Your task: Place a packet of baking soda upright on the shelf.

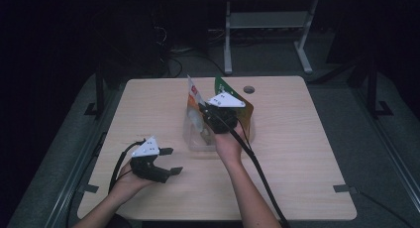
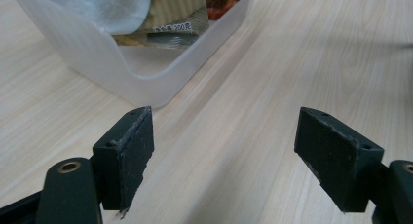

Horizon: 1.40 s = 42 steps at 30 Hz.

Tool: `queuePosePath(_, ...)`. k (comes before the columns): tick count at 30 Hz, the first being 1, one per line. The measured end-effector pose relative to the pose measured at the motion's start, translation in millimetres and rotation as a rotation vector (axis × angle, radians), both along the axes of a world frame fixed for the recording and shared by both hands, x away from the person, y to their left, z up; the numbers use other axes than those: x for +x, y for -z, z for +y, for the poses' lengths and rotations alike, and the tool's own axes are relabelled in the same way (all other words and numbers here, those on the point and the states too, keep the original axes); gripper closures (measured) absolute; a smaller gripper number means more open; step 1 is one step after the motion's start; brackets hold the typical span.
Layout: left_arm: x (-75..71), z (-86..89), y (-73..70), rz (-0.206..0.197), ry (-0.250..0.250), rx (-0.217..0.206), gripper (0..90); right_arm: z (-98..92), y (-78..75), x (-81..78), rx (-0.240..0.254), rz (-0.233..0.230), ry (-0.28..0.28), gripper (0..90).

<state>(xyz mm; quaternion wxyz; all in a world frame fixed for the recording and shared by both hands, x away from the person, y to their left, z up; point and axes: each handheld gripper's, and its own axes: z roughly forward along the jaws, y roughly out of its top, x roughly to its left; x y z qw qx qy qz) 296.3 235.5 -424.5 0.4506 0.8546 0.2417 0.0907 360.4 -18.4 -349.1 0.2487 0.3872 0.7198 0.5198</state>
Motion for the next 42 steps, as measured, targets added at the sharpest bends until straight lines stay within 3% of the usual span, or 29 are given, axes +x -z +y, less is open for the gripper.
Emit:
queuePosePath(6,-0.7,0.0,3.1,0.016,0.006,0.016,20.8,-1.9,9.6,-1.9,-0.035,0.036,-0.030,84.8)
queuePosePath(12,1.2,-0.7,6.0,0.024,0.009,0.034,20.2,-5.3,11.2,-4.4,-0.024,0.067,-0.054,84.1)
queuePosePath(20,2.6,-3.5,11.3,0.031,-0.007,0.069,18.7,-14.3,9.5,-11.4,-0.023,0.108,-0.128,65.3)
queuePosePath(23,2.5,-6.9,13.0,0.032,-0.008,0.072,18.0,-21.5,9.3,-16.6,-0.023,0.114,-0.164,50.1)
queuePosePath(26,2.1,-10.5,14.9,0.032,0.003,0.072,16.7,-30.5,8.7,-20.7,-0.045,0.121,-0.204,42.9)
queuePosePath(30,2.6,-13.9,16.0,0.044,0.003,0.065,15.4,-45.8,8.3,-26.6,-0.060,0.117,-0.254,40.2)
queuePosePath(32,4.1,-14.0,16.0,0.032,0.013,0.083,14.8,-52.0,9.2,-28.5,-0.089,0.109,-0.281,37.9)
queuePosePath(34,3.3,-14.3,16.7,0.047,0.016,0.074,14.7,-58.4,10.8,-32.0,-0.122,0.103,-0.308,37.6)
queuePosePath(42,-0.8,-14.0,15.1,0.027,0.018,0.078,14.7,-94.3,29.7,-58.5,-0.157,0.092,-0.428,34.5)
